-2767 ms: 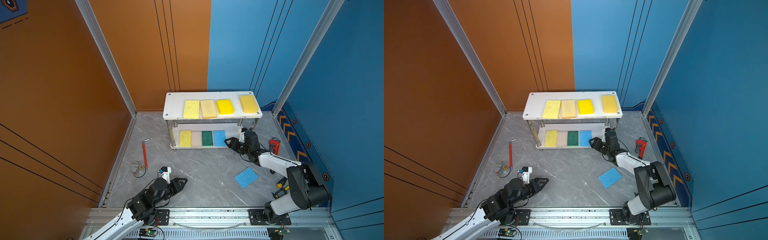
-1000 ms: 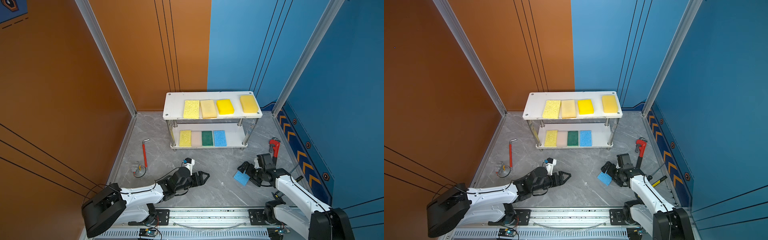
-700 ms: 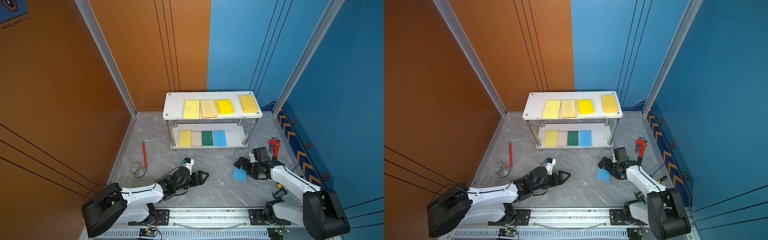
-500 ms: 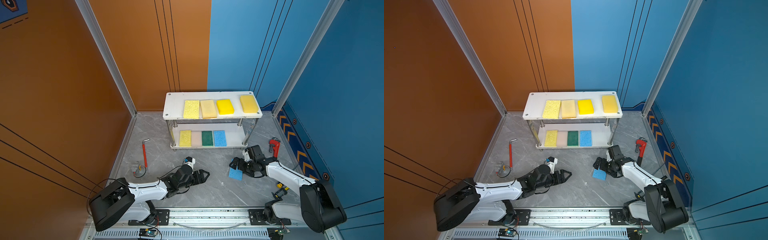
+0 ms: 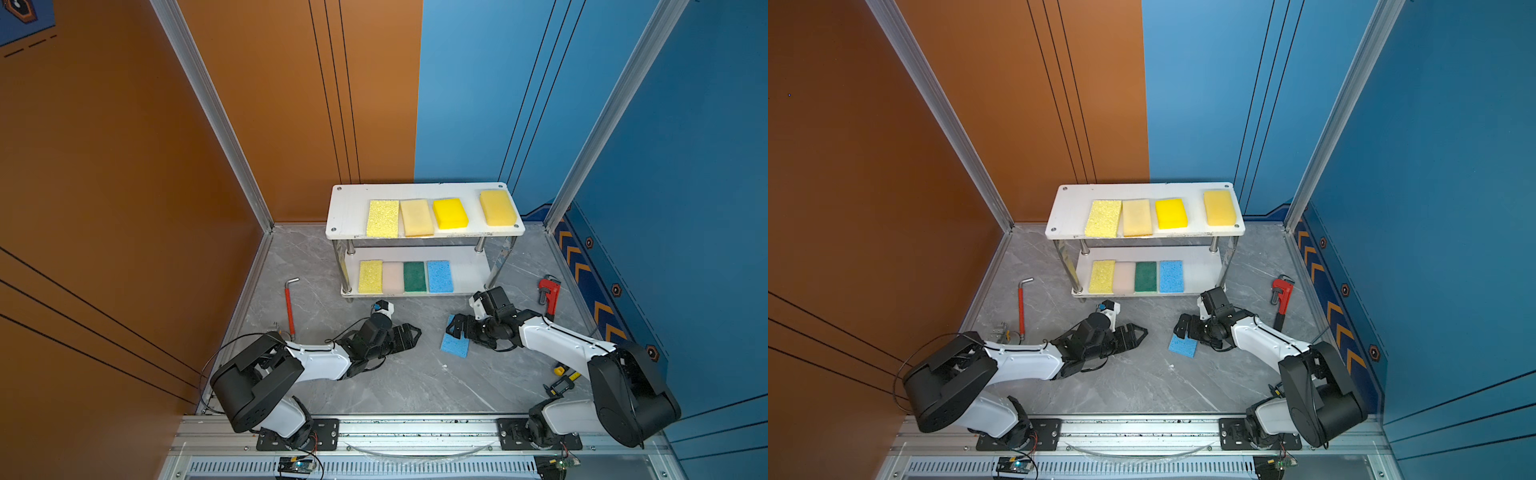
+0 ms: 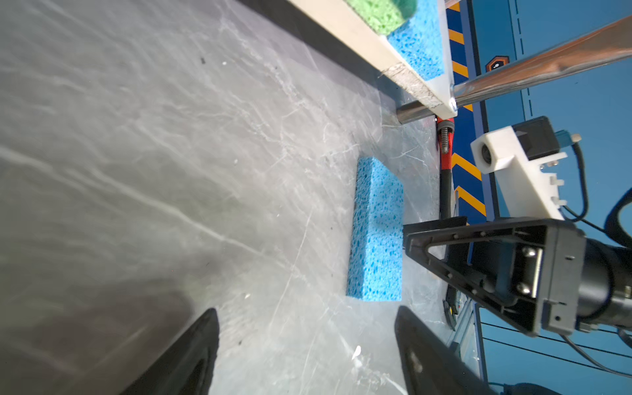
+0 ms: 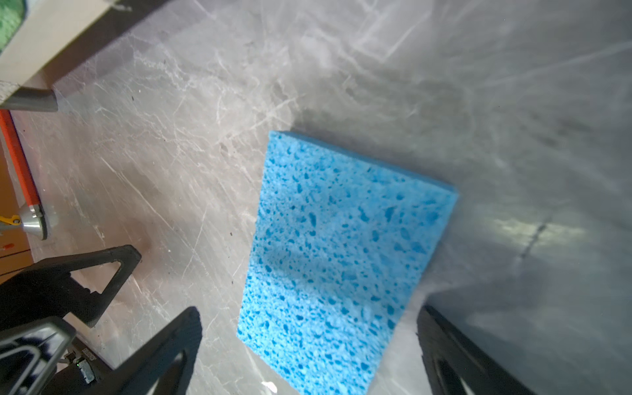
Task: Arrange cleaning sponges on a shelf
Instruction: Move the cleaning sponge to the center of the table, then rotate the cleaning sponge at the center of the table.
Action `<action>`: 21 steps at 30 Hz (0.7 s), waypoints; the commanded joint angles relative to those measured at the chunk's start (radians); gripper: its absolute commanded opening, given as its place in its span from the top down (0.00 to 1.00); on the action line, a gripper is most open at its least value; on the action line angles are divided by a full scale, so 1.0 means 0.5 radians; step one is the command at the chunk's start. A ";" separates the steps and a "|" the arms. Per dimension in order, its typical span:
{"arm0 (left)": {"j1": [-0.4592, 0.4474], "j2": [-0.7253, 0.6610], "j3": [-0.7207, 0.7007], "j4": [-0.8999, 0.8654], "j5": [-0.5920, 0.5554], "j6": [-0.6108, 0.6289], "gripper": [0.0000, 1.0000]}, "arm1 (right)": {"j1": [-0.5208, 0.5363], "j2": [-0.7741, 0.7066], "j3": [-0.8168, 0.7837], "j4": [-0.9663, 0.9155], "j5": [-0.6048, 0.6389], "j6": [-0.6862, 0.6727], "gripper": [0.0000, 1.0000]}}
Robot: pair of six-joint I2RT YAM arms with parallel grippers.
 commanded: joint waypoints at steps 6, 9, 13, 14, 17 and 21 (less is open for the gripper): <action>-0.064 0.392 0.254 0.241 0.109 0.030 0.19 | -0.138 -0.078 -0.066 -0.031 0.029 -0.019 0.00; -0.113 0.533 0.341 0.309 0.125 0.000 0.19 | -0.154 -0.051 -0.059 -0.026 -0.010 -0.028 0.00; -0.172 0.677 0.429 0.400 0.133 -0.052 0.19 | -0.165 -0.028 -0.060 -0.015 -0.054 -0.023 0.00; -0.186 0.705 0.446 0.418 0.137 -0.063 0.20 | -0.167 -0.028 -0.063 -0.011 -0.066 -0.020 0.00; -0.231 0.755 0.480 0.449 0.138 -0.081 0.21 | -0.172 -0.024 -0.069 0.011 -0.102 0.001 0.00; -0.286 0.761 0.443 0.536 0.101 -0.139 0.21 | -0.159 -0.024 -0.098 0.099 -0.190 0.048 0.00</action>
